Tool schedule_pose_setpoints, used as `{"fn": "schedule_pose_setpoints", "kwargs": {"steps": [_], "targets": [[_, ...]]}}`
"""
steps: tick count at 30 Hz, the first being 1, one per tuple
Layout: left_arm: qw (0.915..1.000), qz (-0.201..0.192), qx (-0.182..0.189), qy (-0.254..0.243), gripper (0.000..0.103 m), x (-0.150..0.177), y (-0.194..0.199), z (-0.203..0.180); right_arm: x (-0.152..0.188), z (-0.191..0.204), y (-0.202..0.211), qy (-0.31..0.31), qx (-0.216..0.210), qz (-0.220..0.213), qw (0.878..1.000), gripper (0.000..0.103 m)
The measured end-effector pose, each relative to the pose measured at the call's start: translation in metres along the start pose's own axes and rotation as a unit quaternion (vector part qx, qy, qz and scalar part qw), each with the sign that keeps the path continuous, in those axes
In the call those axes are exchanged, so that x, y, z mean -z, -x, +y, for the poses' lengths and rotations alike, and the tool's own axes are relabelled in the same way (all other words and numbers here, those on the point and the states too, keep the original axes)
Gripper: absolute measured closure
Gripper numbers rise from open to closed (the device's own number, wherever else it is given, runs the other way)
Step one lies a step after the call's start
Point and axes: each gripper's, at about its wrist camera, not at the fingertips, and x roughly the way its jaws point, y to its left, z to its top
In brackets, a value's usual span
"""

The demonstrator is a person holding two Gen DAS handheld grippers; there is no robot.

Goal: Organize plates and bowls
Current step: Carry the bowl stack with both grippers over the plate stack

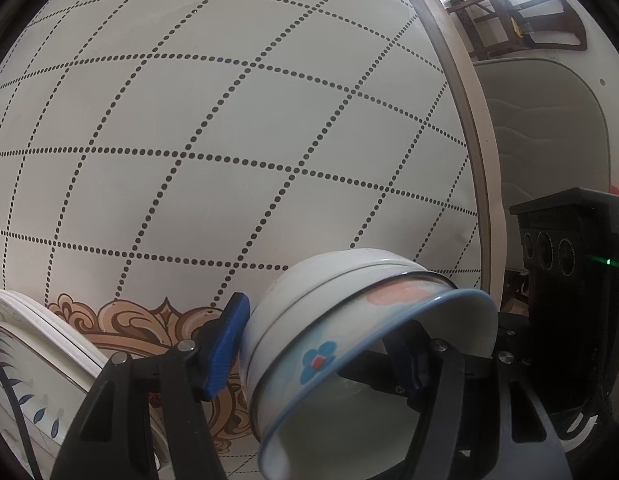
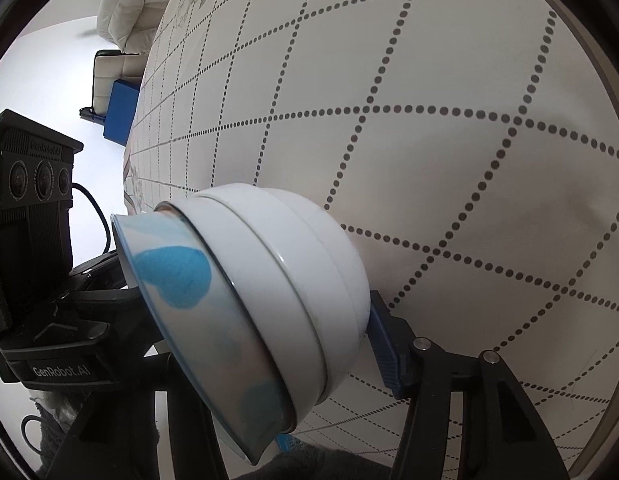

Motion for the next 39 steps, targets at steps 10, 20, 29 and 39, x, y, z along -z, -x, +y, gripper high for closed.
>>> {"fn": "schedule_pose_setpoints", "kwargs": {"steps": [10,20,29,39], "targets": [[0.9999,-0.014,-0.008,-0.001,0.041,0.009,0.021,0.000,0.009,0.010,0.009,0.005,-0.007,0.010,1.000,0.045],[0.9994,-0.029,-0.017,0.004,0.041,0.022,0.054,0.012,0.016,0.046,0.016,0.015,-0.018,0.022,0.999,0.045],[0.9982,-0.051,-0.021,0.022,0.041,0.039,0.086,0.042,0.027,0.100,0.006,0.034,-0.020,0.034,0.999,0.045],[0.9956,-0.072,-0.023,0.056,0.042,0.063,0.117,0.109,0.031,0.171,-0.033,0.061,-0.019,0.055,0.996,0.045]]}}
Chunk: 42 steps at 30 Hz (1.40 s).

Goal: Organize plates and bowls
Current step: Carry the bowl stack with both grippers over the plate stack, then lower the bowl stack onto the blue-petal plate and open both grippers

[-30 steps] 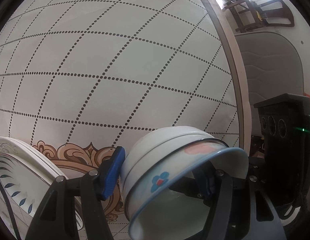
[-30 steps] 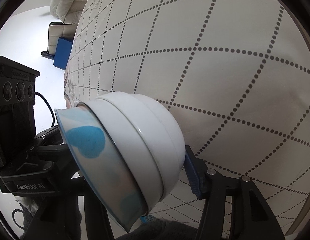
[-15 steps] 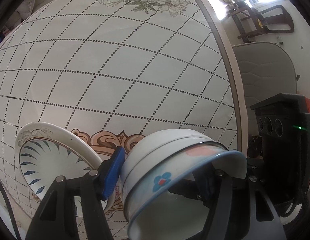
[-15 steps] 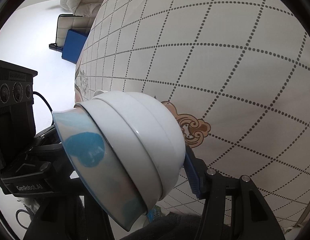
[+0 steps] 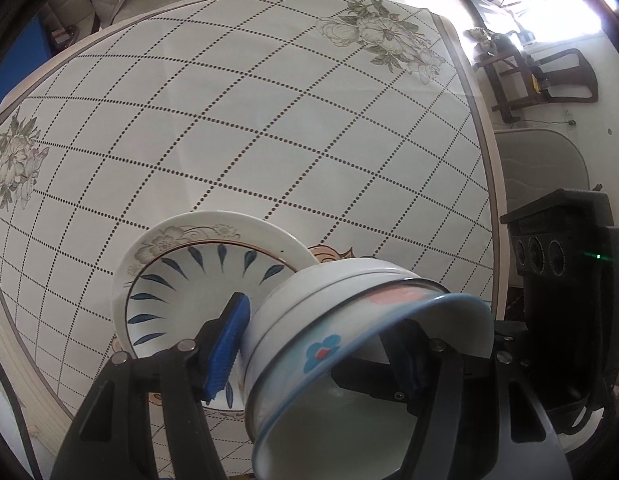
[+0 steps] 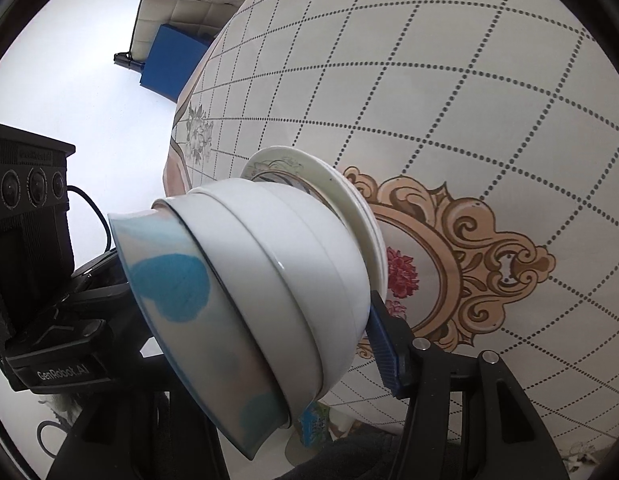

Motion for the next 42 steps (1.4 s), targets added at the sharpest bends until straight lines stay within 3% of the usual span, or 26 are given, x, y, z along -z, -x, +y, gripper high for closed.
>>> {"fn": "schedule_pose_setpoints", "kwargs": {"steps": [7,16,25,42], "targets": [[0.9995,0.000,0.005,0.032,0.042,0.007,-0.001,0.051,-0.008,0.029,-0.042,0.016,0.012,0.028,0.999,0.045],[0.9974,0.010,0.019,0.069,0.043,0.016,-0.020,0.096,-0.017,0.030,-0.088,0.019,0.037,0.061,0.997,0.045],[0.9961,0.016,0.029,0.082,0.043,0.017,-0.032,0.109,-0.026,0.032,-0.110,0.020,0.065,0.072,0.995,0.046],[0.9951,0.002,0.017,0.098,0.042,0.021,-0.022,0.113,-0.031,0.033,-0.109,0.024,0.070,0.083,0.994,0.045]]}}
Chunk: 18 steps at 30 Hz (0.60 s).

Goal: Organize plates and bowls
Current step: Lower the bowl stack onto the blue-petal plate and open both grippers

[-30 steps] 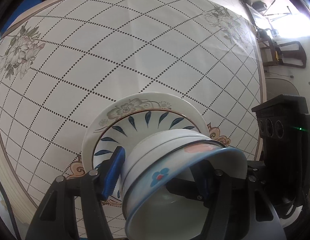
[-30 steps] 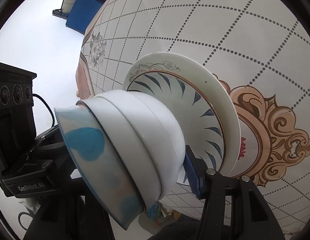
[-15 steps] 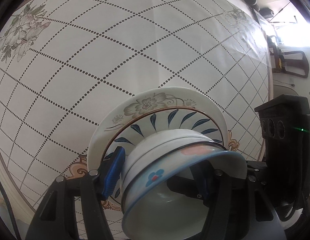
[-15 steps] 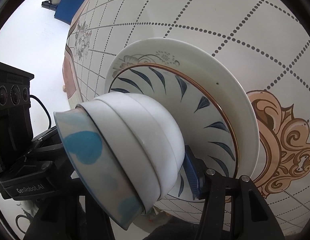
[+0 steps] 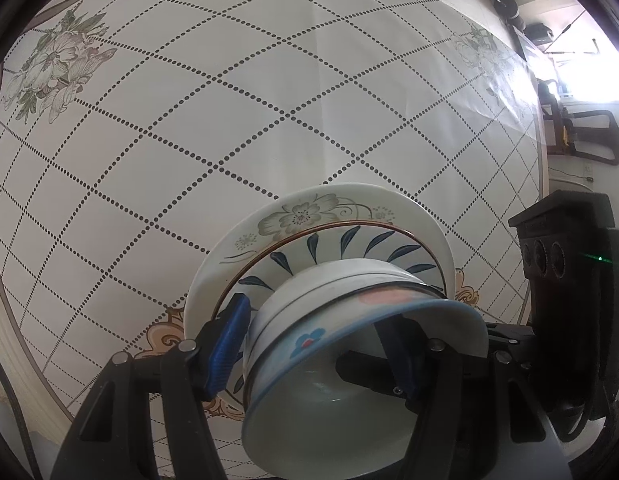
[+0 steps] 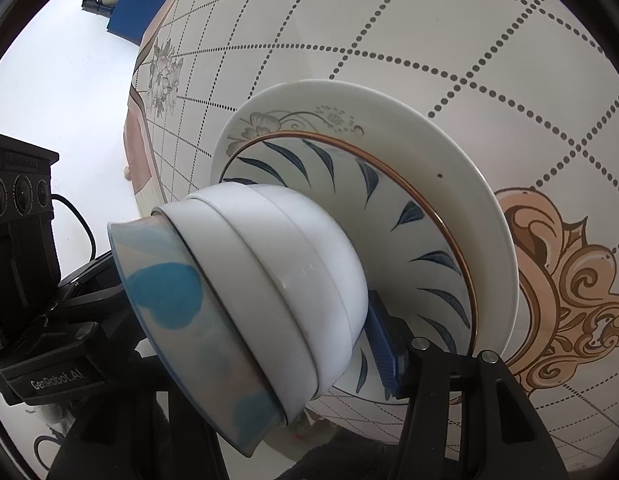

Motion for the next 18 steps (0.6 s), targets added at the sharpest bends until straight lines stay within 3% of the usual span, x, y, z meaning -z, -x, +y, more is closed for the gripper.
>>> {"fn": "schedule_pose_setpoints", "kwargs": {"steps": [5,9,12,18], "targets": [[0.9999,-0.009,-0.003,0.009,0.042,0.002,0.006,0.004,0.001,0.003,0.006,-0.002,0.007,-0.005,1.000,0.042],[0.9996,-0.022,-0.013,0.014,0.042,0.006,0.014,0.009,0.004,0.005,0.012,-0.001,0.017,-0.008,1.000,0.029],[0.9986,-0.035,-0.035,0.020,0.042,0.012,0.021,0.012,0.009,0.007,0.019,0.004,0.026,-0.016,1.000,0.026],[0.9935,-0.077,-0.081,0.022,0.040,0.033,0.047,0.014,0.028,0.028,0.044,0.043,0.094,-0.060,0.993,0.018]]}}
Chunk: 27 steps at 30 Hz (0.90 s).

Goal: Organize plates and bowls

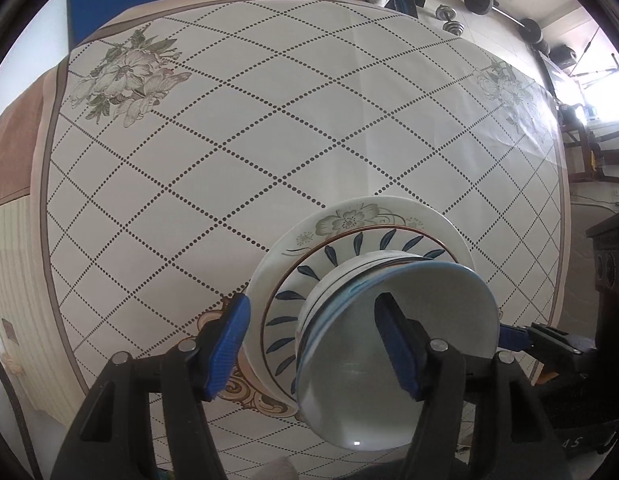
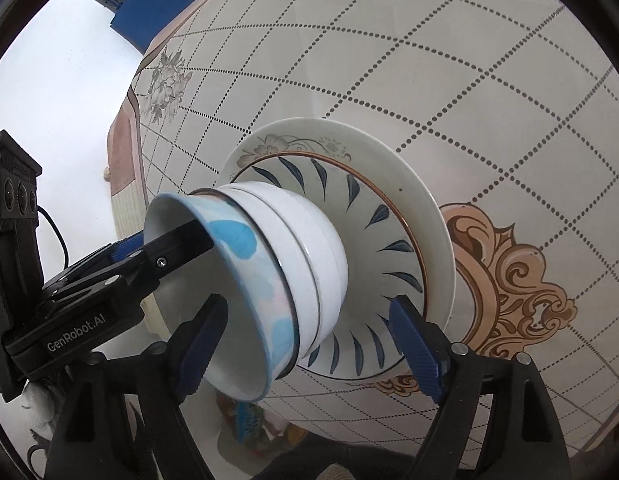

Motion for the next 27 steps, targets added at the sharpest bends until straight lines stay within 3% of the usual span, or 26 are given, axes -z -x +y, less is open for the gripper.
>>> {"fn": "schedule_pose_setpoints", "kwargs": {"steps": [4,8,9,10,11,15,20,27], "targets": [[0.9976,-0.052,-0.043,-0.016,0.039,0.019,0.028,-0.003,0.019,0.018,0.030,0.035,0.086,-0.056,0.994,0.018],[0.9935,-0.101,-0.052,-0.003,0.032,0.041,0.057,-0.004,0.044,0.035,0.055,0.055,0.151,-0.101,0.982,0.017],[0.9922,-0.114,-0.050,0.002,0.028,0.048,0.064,-0.003,0.050,0.038,0.061,0.058,0.162,-0.111,0.979,0.015],[0.9910,-0.125,-0.046,0.007,0.014,0.054,0.072,-0.003,0.057,0.041,0.067,0.061,0.170,-0.121,0.976,0.012],[0.9894,-0.138,-0.045,0.010,0.011,0.062,0.079,-0.002,0.065,0.043,0.072,0.065,0.174,-0.133,0.974,0.001],[0.9823,-0.180,-0.048,0.019,0.008,0.090,0.106,0.000,0.098,0.053,0.093,0.064,0.226,-0.188,0.954,0.000],[0.9737,-0.222,-0.051,0.014,0.007,0.131,0.138,0.001,0.150,0.071,0.119,0.066,0.247,-0.241,0.936,0.000],[0.9626,-0.267,-0.046,-0.015,0.007,0.192,0.179,-0.004,0.231,0.109,0.137,0.081,0.238,-0.291,0.923,0.000]]}}
